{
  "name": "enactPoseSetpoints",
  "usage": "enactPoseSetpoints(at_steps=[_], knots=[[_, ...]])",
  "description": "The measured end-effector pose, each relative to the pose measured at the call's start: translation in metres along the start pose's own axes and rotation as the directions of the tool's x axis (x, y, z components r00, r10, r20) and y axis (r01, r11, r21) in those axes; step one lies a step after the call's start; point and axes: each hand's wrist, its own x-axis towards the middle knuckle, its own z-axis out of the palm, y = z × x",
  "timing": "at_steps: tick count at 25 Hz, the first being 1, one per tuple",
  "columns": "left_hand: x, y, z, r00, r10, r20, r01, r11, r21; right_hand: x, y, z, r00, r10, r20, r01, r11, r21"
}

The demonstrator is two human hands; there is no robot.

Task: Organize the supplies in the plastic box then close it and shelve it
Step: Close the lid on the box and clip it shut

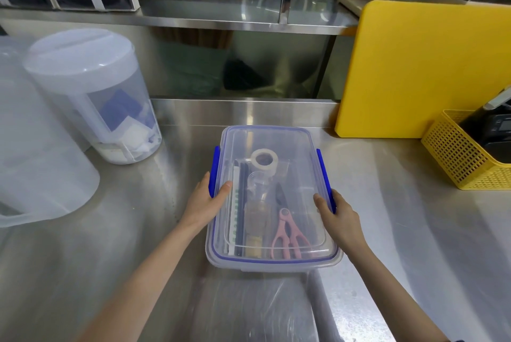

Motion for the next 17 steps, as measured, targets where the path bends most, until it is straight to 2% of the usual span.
enactPoseSetpoints(at_steps=[10, 17], knots=[[-0.007, -0.002, 0.001, 0.998, -0.059, 0.012, 0.060, 0.995, -0.080, -0.001, -0.005, 0.000, 1.000, 0.011, 0.005, -0.011, 0.999, -0.031], [-0.004, -0.003, 0.002, 0.998, -0.061, 0.013, 0.062, 0.996, -0.069, -0.005, -0.015, -0.003, 0.999, 0.037, 0.024, -0.036, 0.999, -0.025]])
